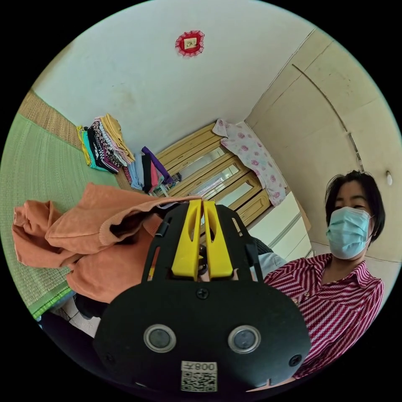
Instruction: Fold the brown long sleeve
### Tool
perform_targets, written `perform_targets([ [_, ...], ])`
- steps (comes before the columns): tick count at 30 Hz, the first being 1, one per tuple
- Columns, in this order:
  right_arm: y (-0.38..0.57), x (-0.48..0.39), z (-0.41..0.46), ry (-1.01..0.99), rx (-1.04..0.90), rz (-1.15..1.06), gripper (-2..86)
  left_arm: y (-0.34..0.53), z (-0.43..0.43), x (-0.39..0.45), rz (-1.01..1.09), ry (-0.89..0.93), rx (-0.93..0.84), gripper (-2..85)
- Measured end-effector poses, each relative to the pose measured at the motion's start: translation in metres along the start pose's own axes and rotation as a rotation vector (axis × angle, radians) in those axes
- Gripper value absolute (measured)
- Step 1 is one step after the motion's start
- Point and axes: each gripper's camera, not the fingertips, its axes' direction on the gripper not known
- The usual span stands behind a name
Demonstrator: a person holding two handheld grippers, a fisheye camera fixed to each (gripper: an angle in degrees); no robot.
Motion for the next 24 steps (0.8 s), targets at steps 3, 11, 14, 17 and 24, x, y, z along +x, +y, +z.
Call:
perform_targets([
  [3, -0.009, 0.025, -0.001, -0.029, -0.030, 0.007, 3.3, -0.013, 0.009, -0.005, 0.022, -0.048, -0.035, 1.4],
  [11, 0.008, 0.082, -0.051, -0.017, -0.082, 0.068, 1.9, -0.027, -0.029, -0.086, -0.094, -0.312, -0.023, 3.9],
  [14, 0.015, 0.097, -0.057, -0.032, -0.107, 0.097, 1.8, -0.023, -0.012, -0.140, -0.234, -0.277, -0.069, 6.6],
  [17, 0.016, 0.104, -0.051, -0.043, -0.149, 0.102, 1.8, -0.024, 0.017, -0.181, -0.333, -0.265, -0.151, 8.5],
  [24, 0.023, 0.123, -0.043, -0.089, -0.192, 0.127, 1.9, -0.029, 0.044, -0.236, -0.534, -0.349, -0.141, 11.6],
])
